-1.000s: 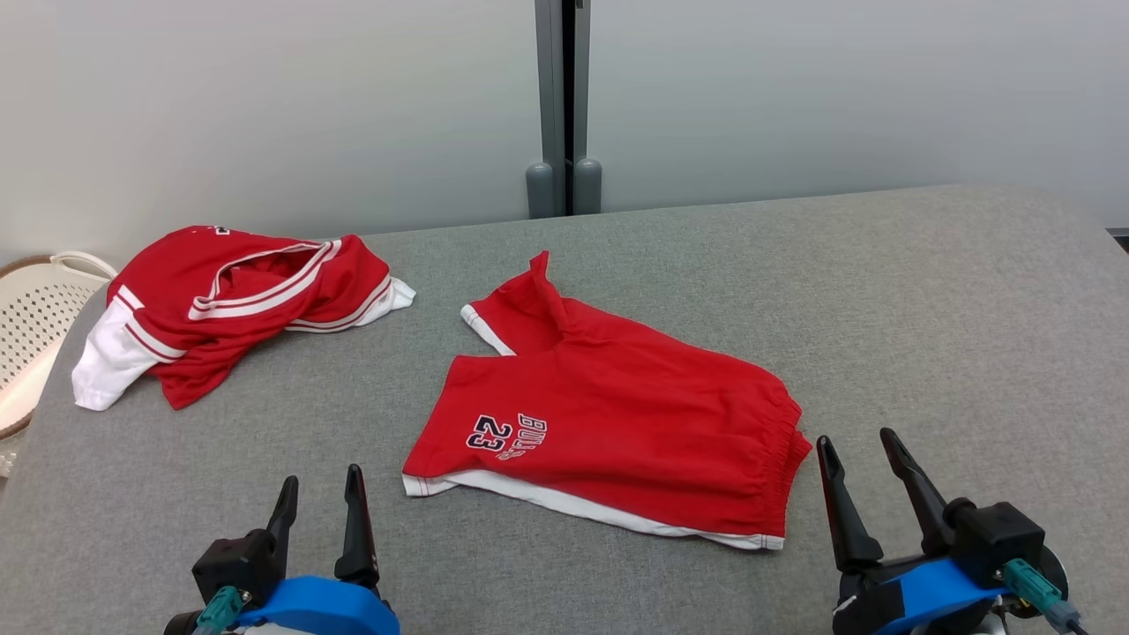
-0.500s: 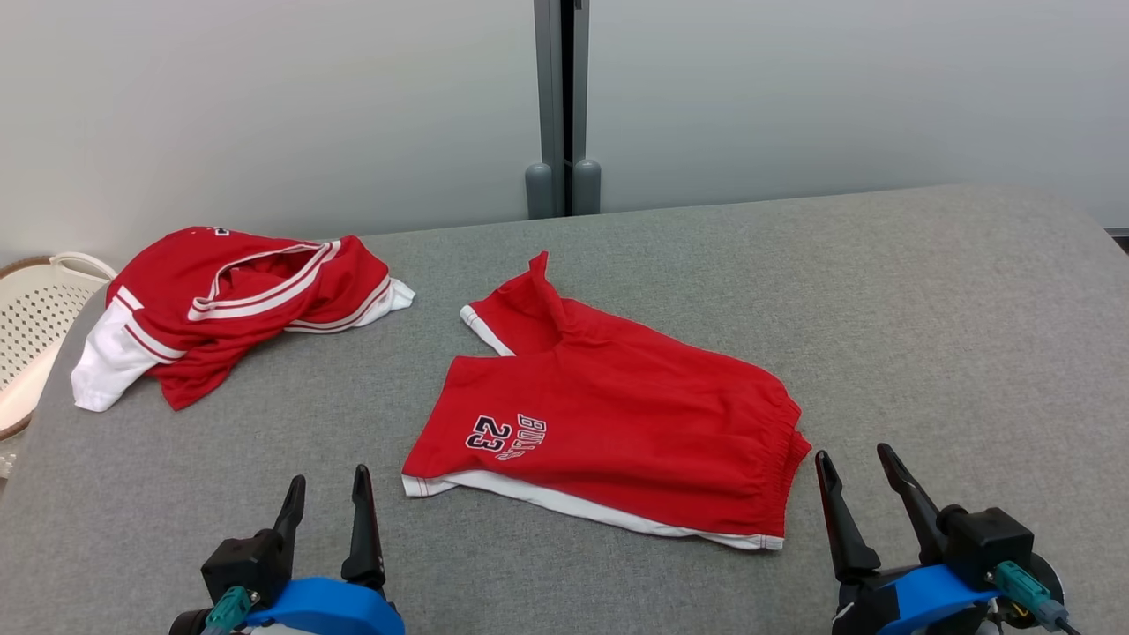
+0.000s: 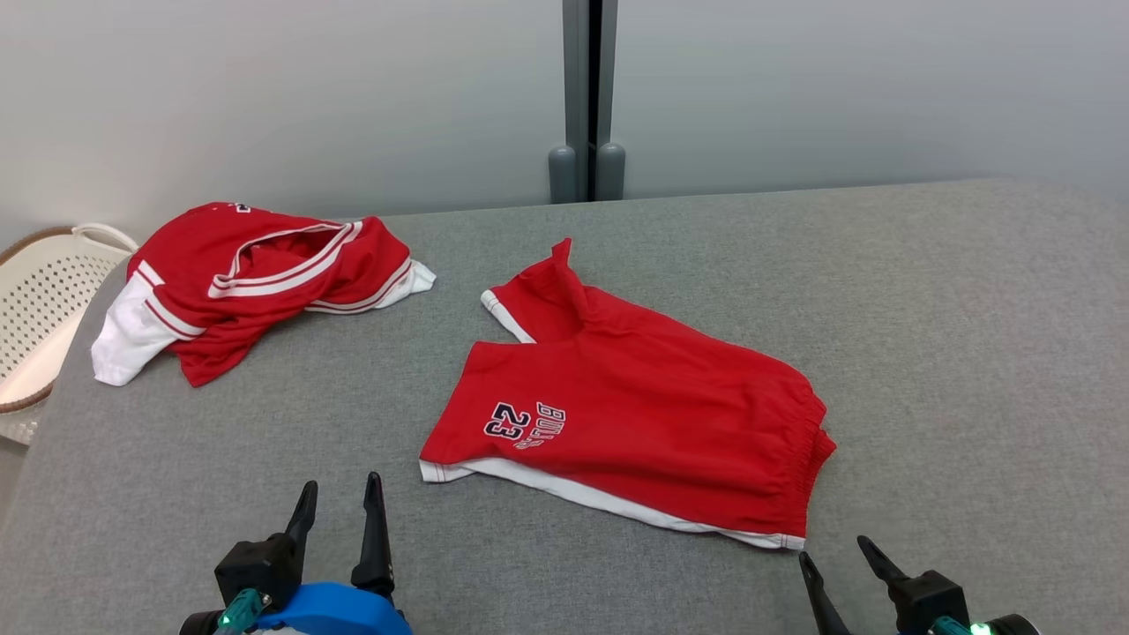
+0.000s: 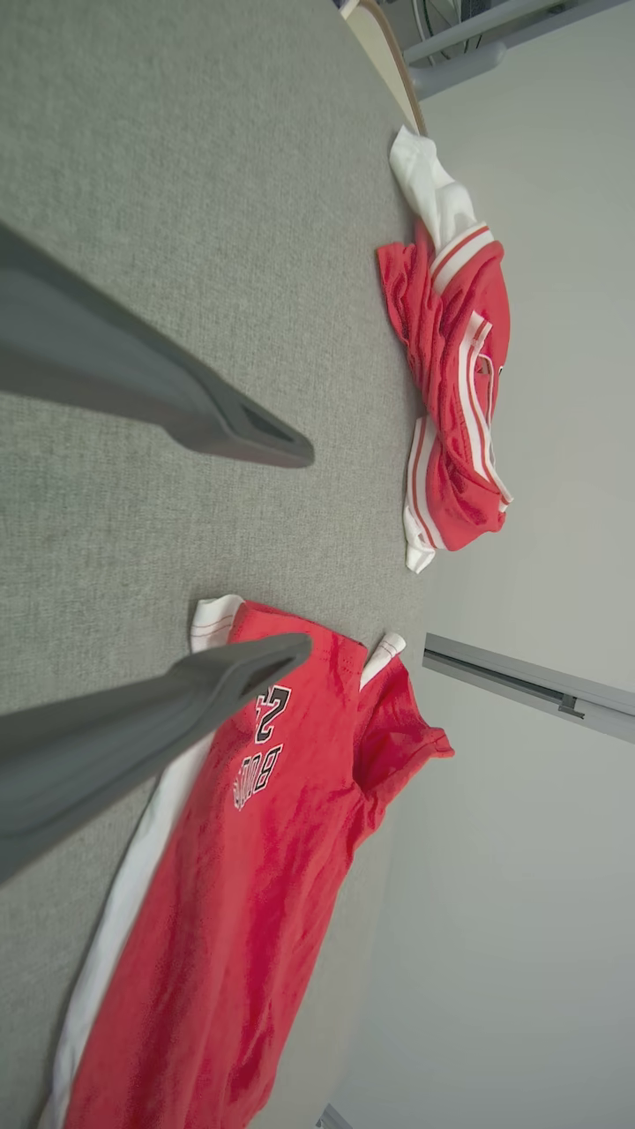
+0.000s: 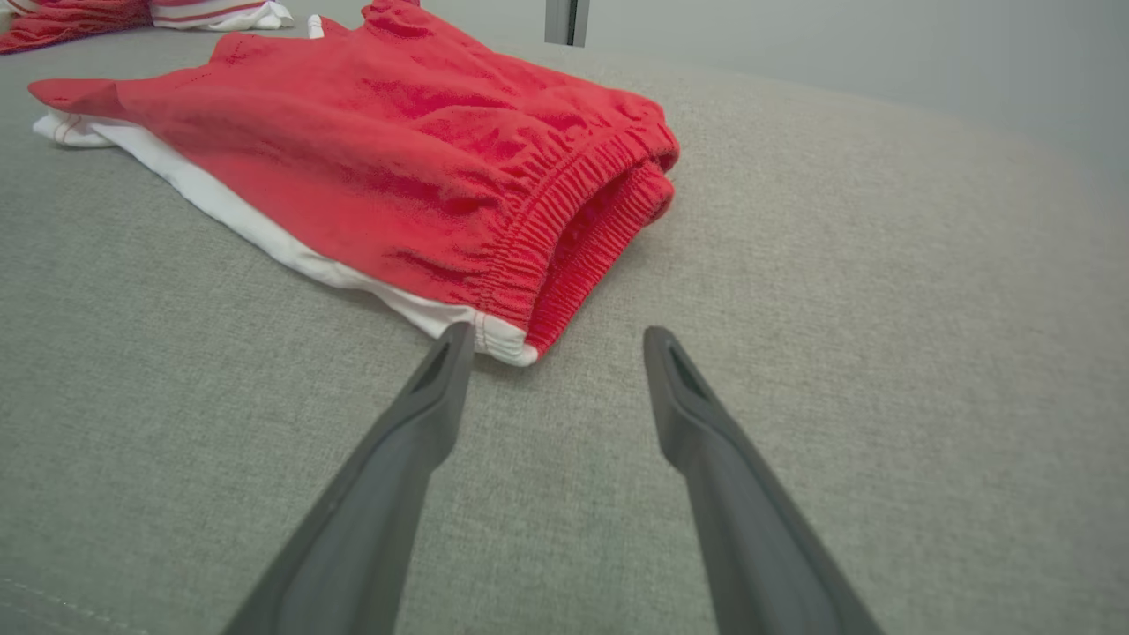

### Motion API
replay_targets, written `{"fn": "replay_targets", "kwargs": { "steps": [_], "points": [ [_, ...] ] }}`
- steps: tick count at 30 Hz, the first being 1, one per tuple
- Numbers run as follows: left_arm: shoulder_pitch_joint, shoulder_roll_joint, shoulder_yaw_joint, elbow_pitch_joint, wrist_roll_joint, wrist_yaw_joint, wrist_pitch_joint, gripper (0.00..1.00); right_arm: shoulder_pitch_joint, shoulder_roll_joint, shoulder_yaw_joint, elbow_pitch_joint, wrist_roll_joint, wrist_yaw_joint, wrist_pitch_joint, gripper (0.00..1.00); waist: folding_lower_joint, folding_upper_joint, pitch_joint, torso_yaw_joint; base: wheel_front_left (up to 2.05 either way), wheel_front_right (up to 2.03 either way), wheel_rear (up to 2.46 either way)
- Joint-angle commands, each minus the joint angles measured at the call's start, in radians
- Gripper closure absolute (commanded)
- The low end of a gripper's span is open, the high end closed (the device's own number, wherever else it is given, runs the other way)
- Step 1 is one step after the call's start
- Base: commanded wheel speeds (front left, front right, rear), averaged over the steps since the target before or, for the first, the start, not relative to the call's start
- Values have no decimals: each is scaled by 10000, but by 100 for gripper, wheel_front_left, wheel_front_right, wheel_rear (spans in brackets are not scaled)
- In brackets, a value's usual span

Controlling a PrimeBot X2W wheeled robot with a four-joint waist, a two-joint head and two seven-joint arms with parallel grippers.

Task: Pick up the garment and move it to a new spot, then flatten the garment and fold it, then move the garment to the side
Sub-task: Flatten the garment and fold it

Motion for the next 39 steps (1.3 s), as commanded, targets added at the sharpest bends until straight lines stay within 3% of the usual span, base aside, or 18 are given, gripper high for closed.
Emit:
{"fn": "replay_targets", "kwargs": {
  "steps": [1,9,10,11,13,14,15,25,38,39],
  "points": [
    [-130,11,-7,61,85,-61,-51,0,-224,-59,11,281,-207,3,-36,0,0,-1,138,135,0,0,0],
    [-327,20,-80,169,177,-93,-51,0,-1253,-72,150,1677,-781,1,-63,0,0,-1,456,565,0,0,0],
    [-337,25,-77,182,181,-99,-51,0,-1325,-57,208,1773,-762,1,-65,35,0,-1,472,598,0,0,0],
    [-336,37,-76,208,180,-109,-51,0,-1368,-51,255,1856,-743,1,-64,55,0,-1,486,619,0,0,0],
    [-334,46,-120,290,191,-154,-51,0,-1471,-54,292,1942,-682,1,-66,72,0,-1,504,651,0,0,0],
    [-332,40,-168,345,192,-171,-51,0,-1523,-57,310,1974,-648,1,-66,91,0,-1,505,656,0,0,0],
    [-341,33,-232,425,190,-241,-49,0,-1550,-73,318,2039,-629,1,-67,100,0,-1,508,651,0,0,0],
    [-1644,-7,-1485,2147,506,-841,724,0,-1998,-213,410,2045,-288,1,-66,100,0,-1,916,264,0,0,0],
    [-3731,-11,-1445,5019,301,-795,508,0,-2841,-126,980,1822,39,1,-65,100,0,-1,1667,-428,0,0,0],
    [-3805,-22,-1473,5153,266,-820,470,5,-2867,-125,1000,1805,59,1,-65,100,0,-1,1686,-448,0,0,0]
  ]
}}
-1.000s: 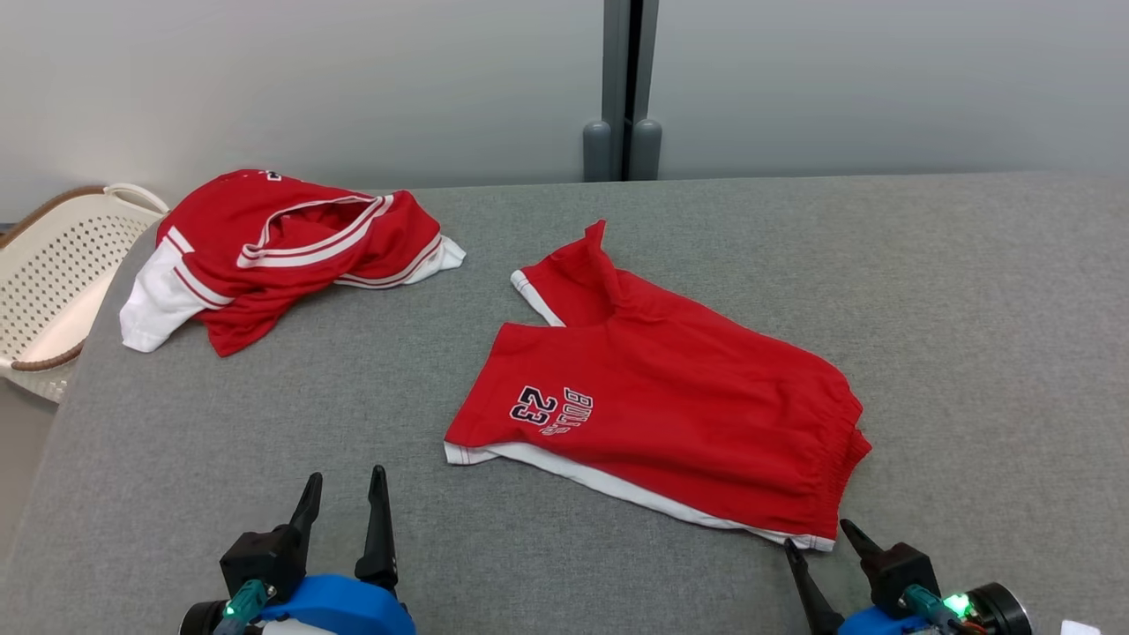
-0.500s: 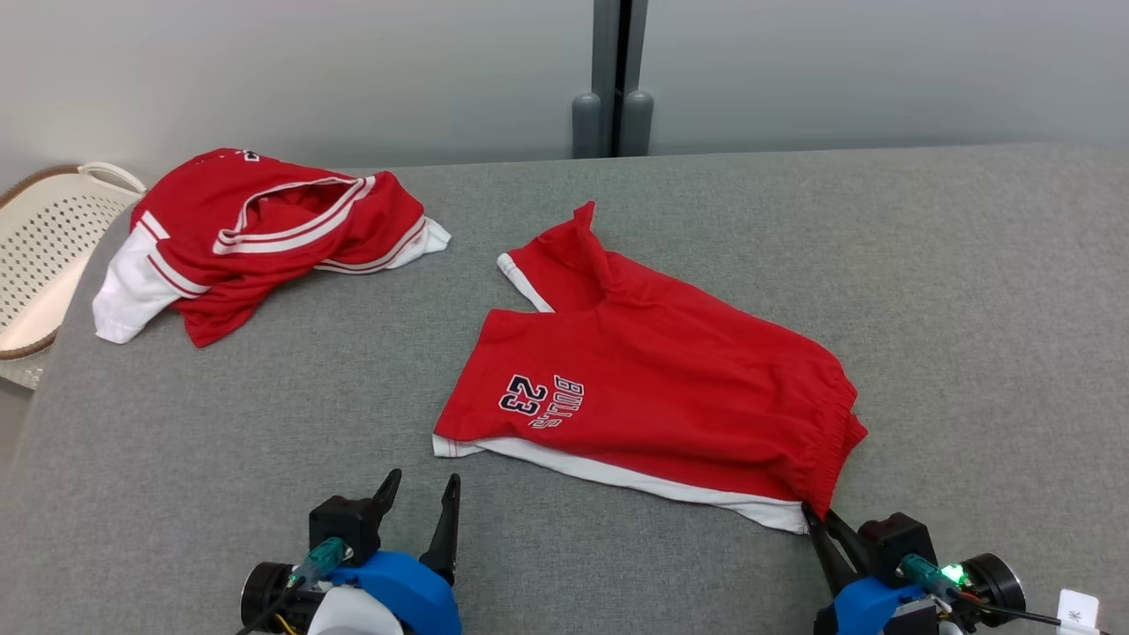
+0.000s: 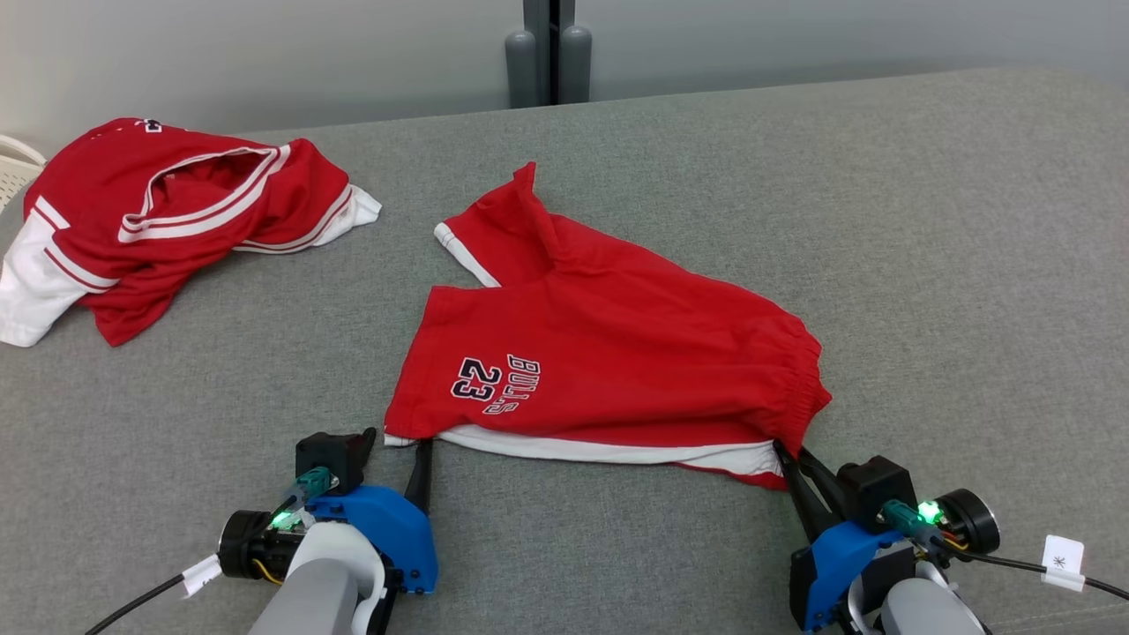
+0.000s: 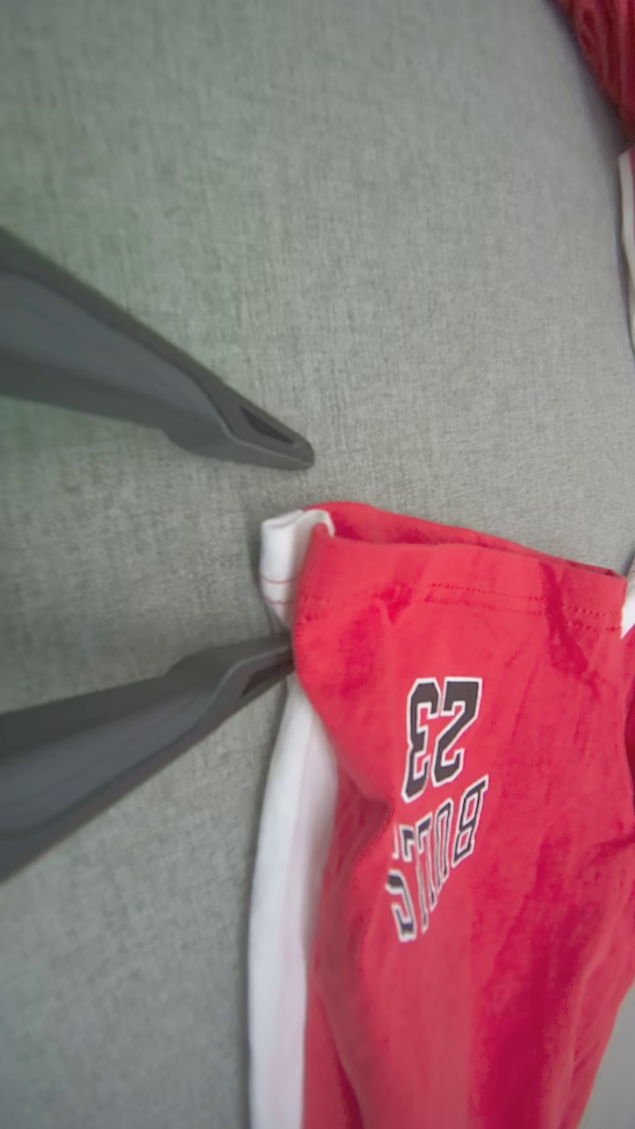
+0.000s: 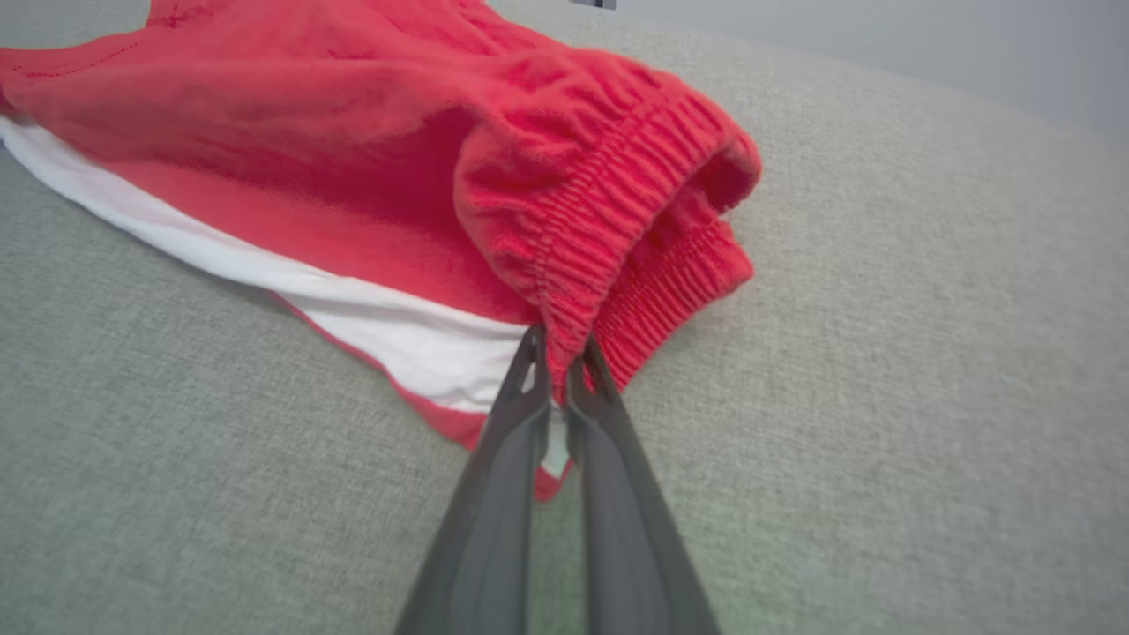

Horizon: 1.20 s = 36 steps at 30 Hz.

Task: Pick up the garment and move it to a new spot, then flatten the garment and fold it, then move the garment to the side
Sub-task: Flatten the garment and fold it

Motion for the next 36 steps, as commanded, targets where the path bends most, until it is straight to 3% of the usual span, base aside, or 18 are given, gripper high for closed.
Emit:
{"fn": "replay_targets", "kwargs": {
  "steps": [1,3,4,14,26,36],
  "points": [
    [-155,7,-31,204,-39,-52,-29,43,-144,-8,31,-63,75,1,-40,100,-1,-2,13,-21,0,0,0],
    [-287,-10,-121,483,-89,-103,-22,85,-195,-11,41,-106,102,1,-40,100,-1,-2,29,-49,0,0,0],
    [-337,-16,-167,571,-104,-135,-66,100,-220,-20,35,-133,124,1,-40,100,-1,-2,32,-56,0,0,0],
    [-407,30,-230,-122,-266,-250,-551,100,-48,-26,-145,-714,694,1,-41,100,-1,-2,-218,21,0,0,0],
    [1315,397,742,-4718,-131,-97,-561,100,302,-702,143,-3021,1941,1,-41,100,-1,-2,-1475,-92,0,0,0],
    [2501,770,803,-9771,75,119,-86,100,1236,-1283,-423,-6877,2054,1,636,100,-1,-2,-2287,-410,0,0,0]
  ]
}}
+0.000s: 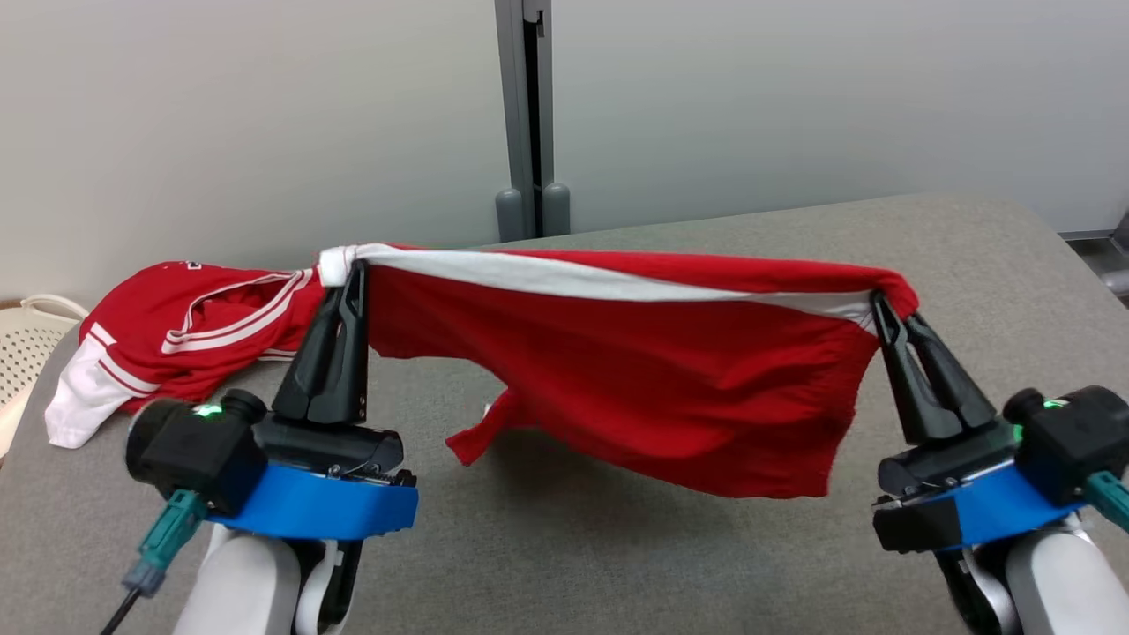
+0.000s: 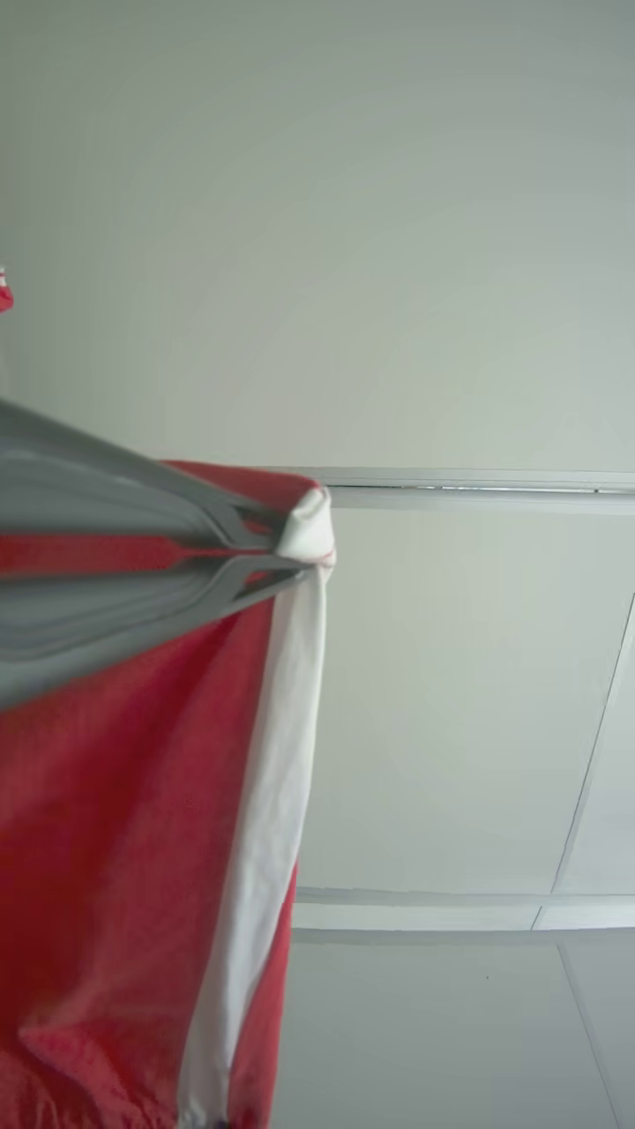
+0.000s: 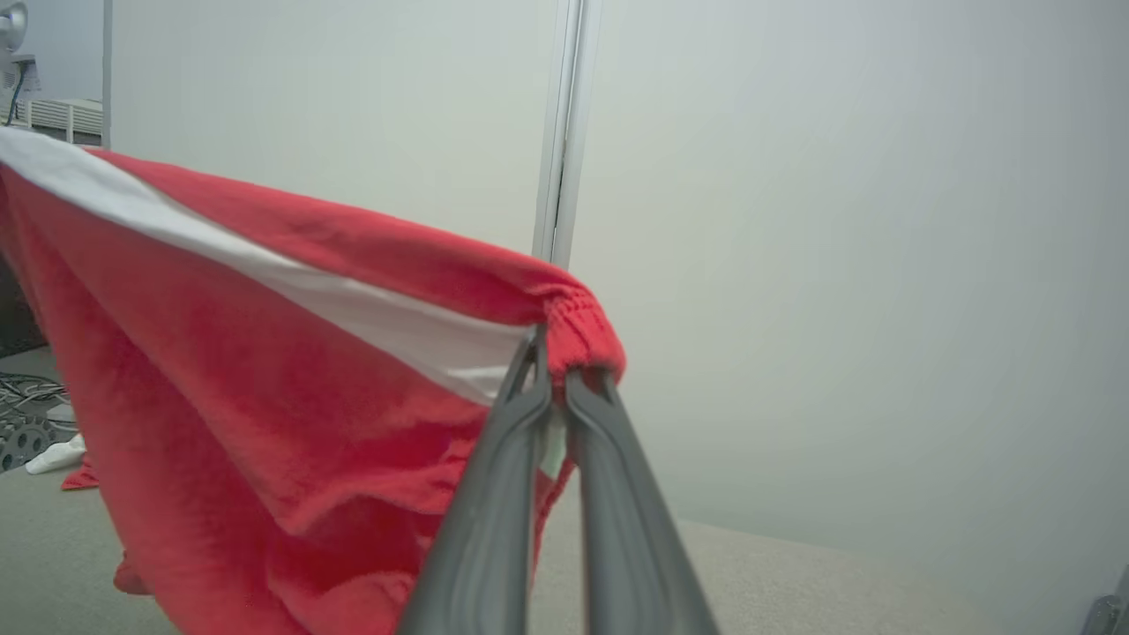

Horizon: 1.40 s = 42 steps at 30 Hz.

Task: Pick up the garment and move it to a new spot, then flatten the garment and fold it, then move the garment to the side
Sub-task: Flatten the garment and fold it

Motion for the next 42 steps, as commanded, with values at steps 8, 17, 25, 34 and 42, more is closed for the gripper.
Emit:
{"fn": "replay_targets", "kwargs": {
  "steps": [8,17,25,34,42],
  "points": [
    [237,638,38,-2910,163,265,1680,100,1038,-1,-836,-3411,-207,1,1511,100,2,1,189,-192,0,0,0],
    [-2369,879,249,-933,-700,-128,1986,100,-1861,159,-207,-1401,221,1,1651,100,2,1,1868,-341,0,0,0],
    [-7148,1106,-244,2406,-235,-326,1189,100,-7133,609,67,2872,-213,1,344,100,2,1,3430,-346,0,0,0],
    [-8390,757,-1018,4950,59,-373,54,100,-8659,1107,212,6215,-911,1,-547,100,2,1,4630,-193,0,0,0],
    [-6715,584,-1245,5457,-229,-392,-387,100,-7253,1278,489,6152,-549,1,-621,100,2,1,4962,-191,0,0,0]
  ]
}}
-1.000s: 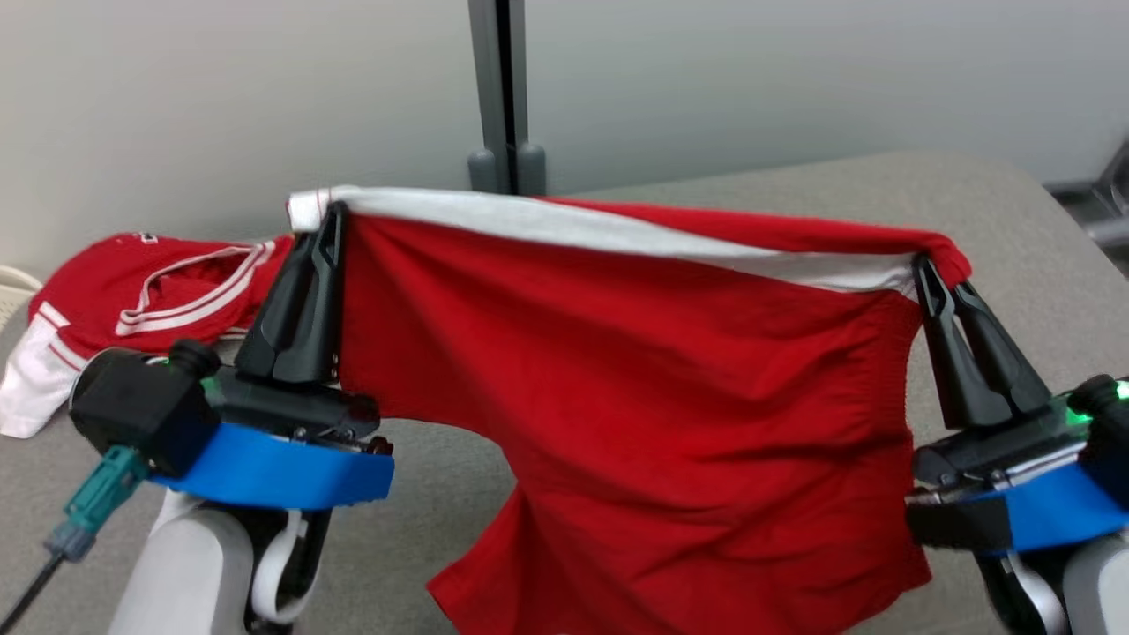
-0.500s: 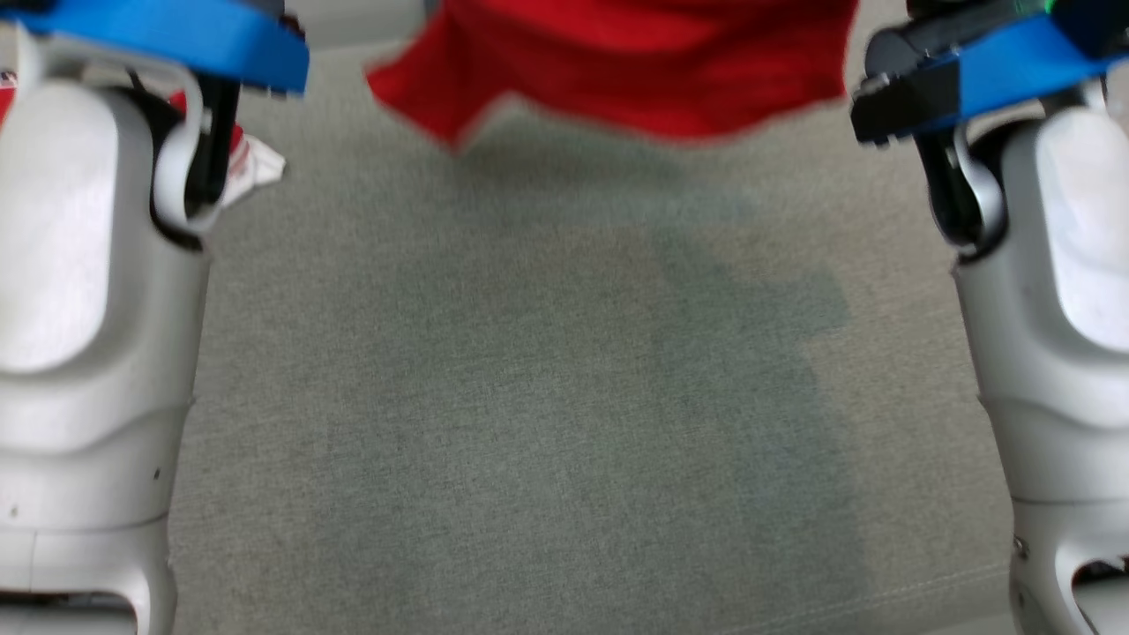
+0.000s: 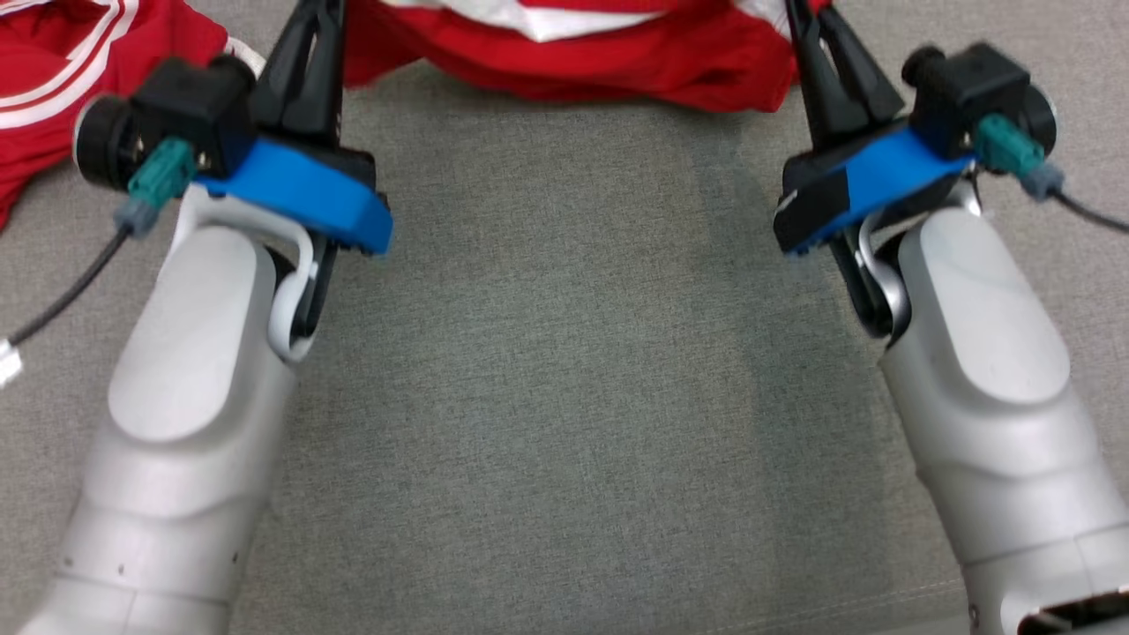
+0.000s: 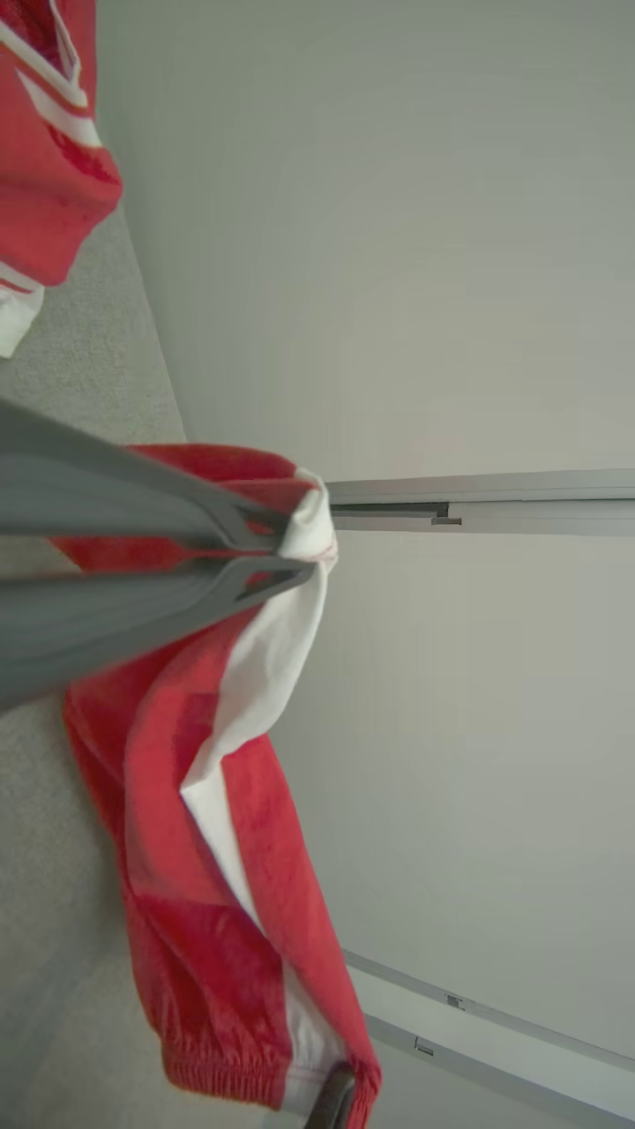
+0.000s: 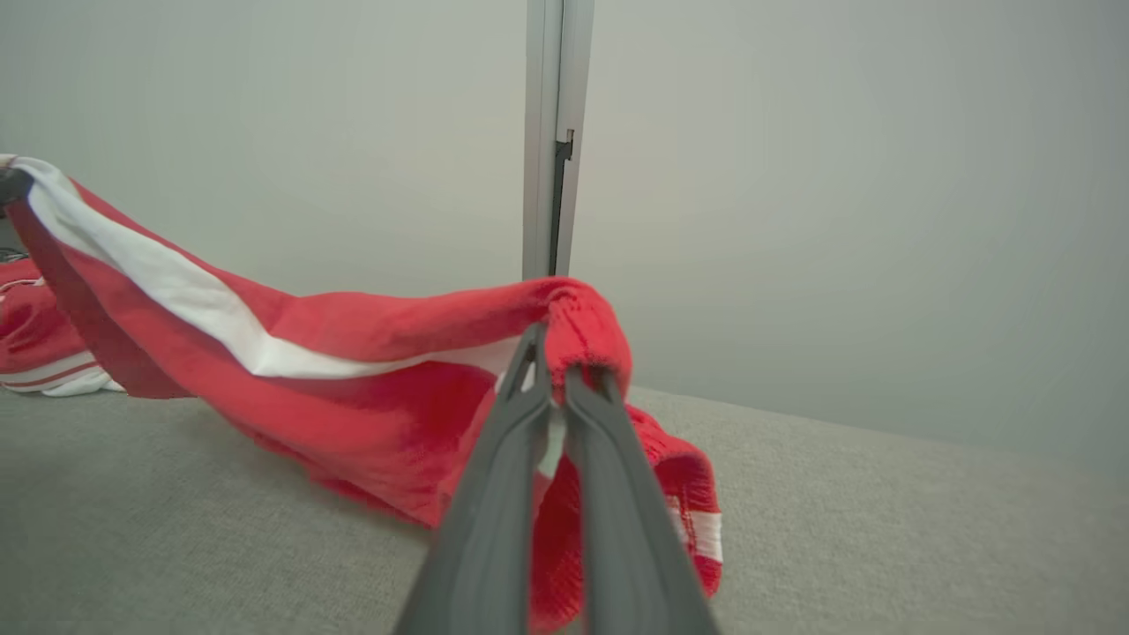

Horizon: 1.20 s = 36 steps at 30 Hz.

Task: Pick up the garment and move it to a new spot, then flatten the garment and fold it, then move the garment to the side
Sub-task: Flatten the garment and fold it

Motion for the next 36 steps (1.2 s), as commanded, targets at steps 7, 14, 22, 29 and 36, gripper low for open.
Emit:
{"fn": "replay_targets", "kwargs": {
  "steps": [7,14,22,29,36],
  "points": [
    [2024,-42,758,-1979,136,-42,-61,100,1866,-83,226,-1762,442,1,-50,100,-3,-3,-384,-74,0,0,0],
    [4349,-384,1281,-3874,474,-8,-64,100,4071,-288,440,-3312,724,1,-47,100,-3,-3,-1399,106,0,0,0],
    [7221,-700,1343,-5530,461,-7,-65,100,6841,-499,399,-4893,1113,1,-49,100,-3,-3,-3003,299,0,0,0],
    [8848,-437,1050,-7087,561,113,353,100,8895,-878,246,-6542,1418,1,193,100,-3,-3,-3884,349,0,0,0],
    [9716,-263,842,-7954,396,234,1203,100,10244,-925,34,-7783,1396,1,1100,100,-3,-3,-3776,176,0,0,0]
  ]
}}
